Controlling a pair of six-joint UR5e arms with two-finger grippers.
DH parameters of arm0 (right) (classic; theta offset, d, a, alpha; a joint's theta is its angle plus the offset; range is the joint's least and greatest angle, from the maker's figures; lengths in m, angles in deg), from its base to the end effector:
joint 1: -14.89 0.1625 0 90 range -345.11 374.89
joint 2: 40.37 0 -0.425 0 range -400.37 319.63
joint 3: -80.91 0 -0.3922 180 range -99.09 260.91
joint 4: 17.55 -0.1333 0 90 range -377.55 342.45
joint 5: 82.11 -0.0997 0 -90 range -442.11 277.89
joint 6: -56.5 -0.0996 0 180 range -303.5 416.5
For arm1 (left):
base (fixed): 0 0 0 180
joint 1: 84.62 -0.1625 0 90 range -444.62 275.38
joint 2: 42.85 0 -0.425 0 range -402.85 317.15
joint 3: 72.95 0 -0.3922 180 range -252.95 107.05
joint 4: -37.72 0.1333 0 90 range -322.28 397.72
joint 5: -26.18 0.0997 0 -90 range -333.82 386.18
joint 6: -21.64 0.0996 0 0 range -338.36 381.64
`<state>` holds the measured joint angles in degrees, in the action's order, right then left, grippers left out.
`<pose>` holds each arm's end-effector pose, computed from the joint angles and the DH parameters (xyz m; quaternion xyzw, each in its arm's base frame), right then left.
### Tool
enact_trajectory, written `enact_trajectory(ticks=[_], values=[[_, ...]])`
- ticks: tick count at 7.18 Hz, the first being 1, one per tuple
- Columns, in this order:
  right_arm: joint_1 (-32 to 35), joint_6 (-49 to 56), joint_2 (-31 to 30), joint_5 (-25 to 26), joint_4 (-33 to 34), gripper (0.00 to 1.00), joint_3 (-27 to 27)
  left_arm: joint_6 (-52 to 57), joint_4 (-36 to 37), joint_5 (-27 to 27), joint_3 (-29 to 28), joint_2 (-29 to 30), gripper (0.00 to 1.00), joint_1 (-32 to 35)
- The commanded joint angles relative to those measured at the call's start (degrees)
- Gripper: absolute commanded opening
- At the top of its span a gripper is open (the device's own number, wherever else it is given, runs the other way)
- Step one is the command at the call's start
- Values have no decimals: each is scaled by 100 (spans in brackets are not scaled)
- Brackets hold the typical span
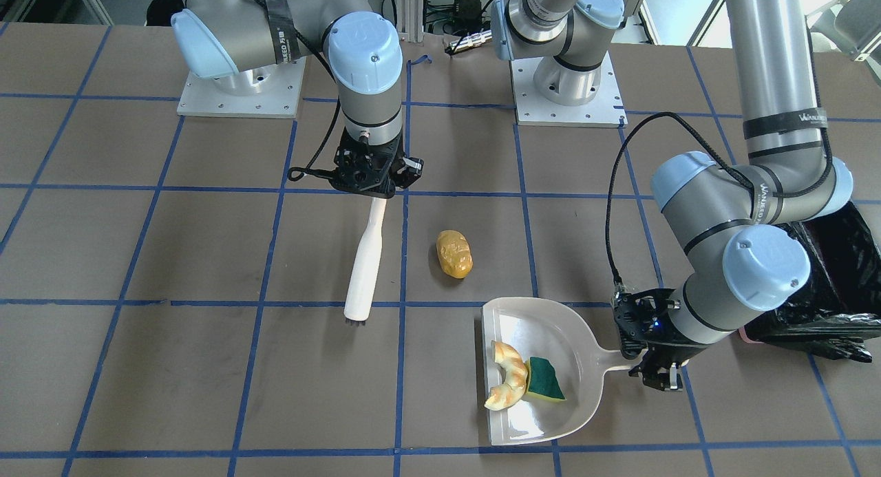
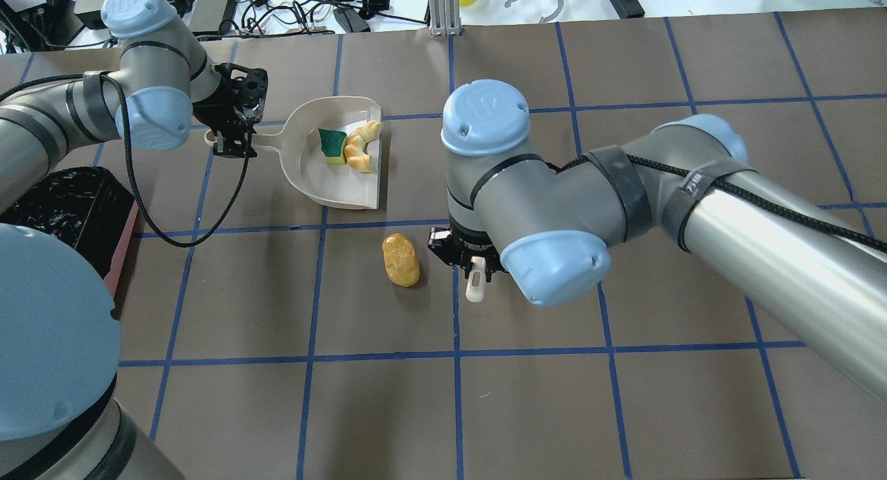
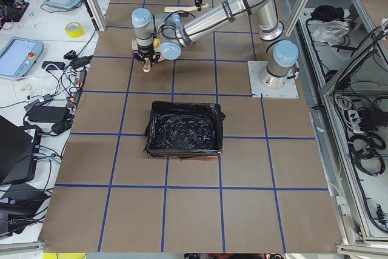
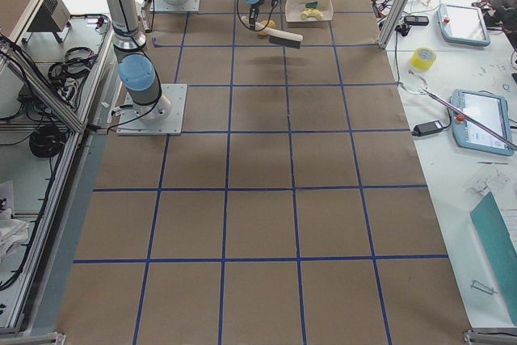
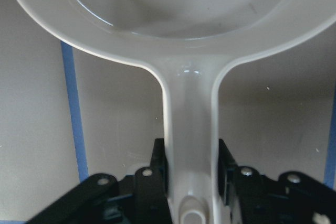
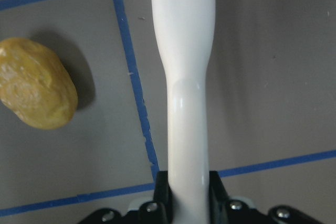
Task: Sweep and dump trash into bin
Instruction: 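Sweep the bread roll in with the right brush while the left pulls the dustpan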
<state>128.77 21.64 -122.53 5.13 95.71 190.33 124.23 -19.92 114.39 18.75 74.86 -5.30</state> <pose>0.3283 -0.4005 0.2977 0.0964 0.9944 0.0422 0.0039 -0.0147 -0.6581 0.2519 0.7187 0.6946 -0.0272 0.0129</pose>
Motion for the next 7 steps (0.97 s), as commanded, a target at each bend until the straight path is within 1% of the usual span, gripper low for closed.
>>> enact_trajectory(ticks=[1,2,3,4,5,6,7], values=[[334,-423,-291,-49,851,0,816,85,-1,301,749,-615,0,-73],[685,-721,-239,-49,951,0,809,286,25,312,1223,-957,0,-204],[880,-820,-195,-57,1004,0,801,409,60,312,1820,-1370,0,-284],[995,-856,-168,-92,1101,0,809,402,356,312,2417,-1774,0,-302],[1022,-891,-20,-275,1276,0,809,428,820,312,2989,-2013,0,-302],[1057,-987,155,-277,1582,0,766,411,1303,320,3456,-2137,0,-276],[1144,-1023,305,-399,1698,0,644,393,1613,312,3704,-2156,0,-276]])
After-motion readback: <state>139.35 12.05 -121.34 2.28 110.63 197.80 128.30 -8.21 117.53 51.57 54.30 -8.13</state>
